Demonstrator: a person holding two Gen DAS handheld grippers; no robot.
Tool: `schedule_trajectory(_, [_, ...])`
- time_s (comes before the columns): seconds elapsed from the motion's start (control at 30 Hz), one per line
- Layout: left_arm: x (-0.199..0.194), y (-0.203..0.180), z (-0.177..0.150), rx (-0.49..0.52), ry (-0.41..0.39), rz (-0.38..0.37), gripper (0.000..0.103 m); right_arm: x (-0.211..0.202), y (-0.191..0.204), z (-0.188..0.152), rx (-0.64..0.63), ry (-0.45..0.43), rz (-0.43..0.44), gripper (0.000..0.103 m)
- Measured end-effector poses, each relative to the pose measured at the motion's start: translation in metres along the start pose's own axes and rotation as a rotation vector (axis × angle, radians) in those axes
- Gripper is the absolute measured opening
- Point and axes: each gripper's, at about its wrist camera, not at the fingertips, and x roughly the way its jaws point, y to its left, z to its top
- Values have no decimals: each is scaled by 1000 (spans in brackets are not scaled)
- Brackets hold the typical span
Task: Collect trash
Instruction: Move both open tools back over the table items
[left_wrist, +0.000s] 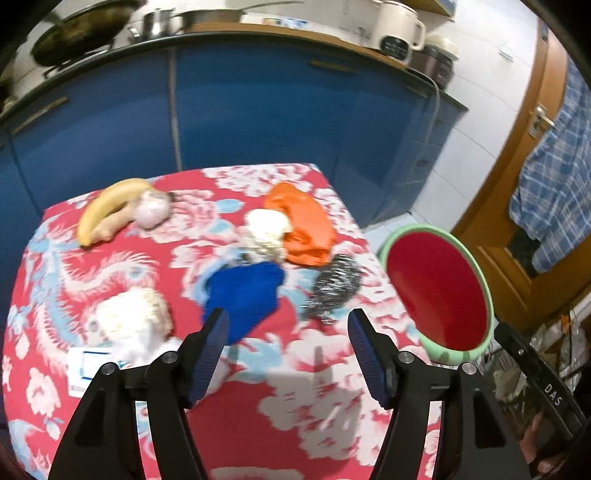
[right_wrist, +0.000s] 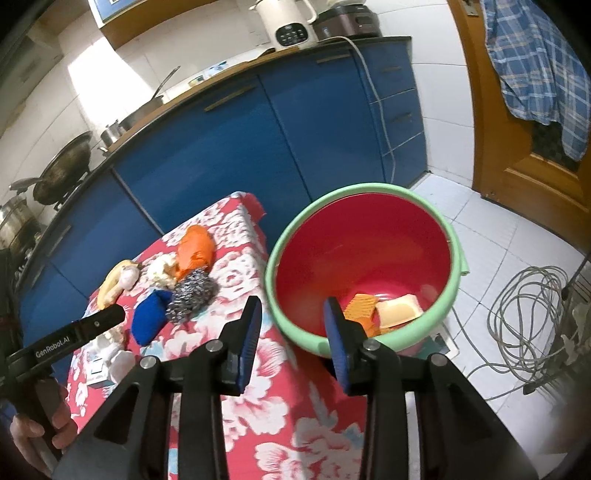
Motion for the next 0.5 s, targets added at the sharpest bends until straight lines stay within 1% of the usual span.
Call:
schedule_trajectory(0.1, [-5, 18, 1, -28, -14, 25, 68, 1, 11, -1, -18, 7, 13, 38])
schedule_trajectory(0.2, [-10, 30, 0, -49, -29, 58, 69, 4, 24, -2, -38, 15, 28, 41])
schedule_trajectory(0.33, [-12, 51, 0, -87, -40, 97, 75, 11, 40, -1, -63, 32, 43, 41])
schedule_trajectory(0.43, [-11, 68, 0, -120, -37, 120, 75, 18, 53, -1, -88, 46, 50, 42])
schedule_trajectory(0.5, [-9, 80, -1, -144, -29, 136, 75, 26, 62, 0, -101, 60, 54, 45])
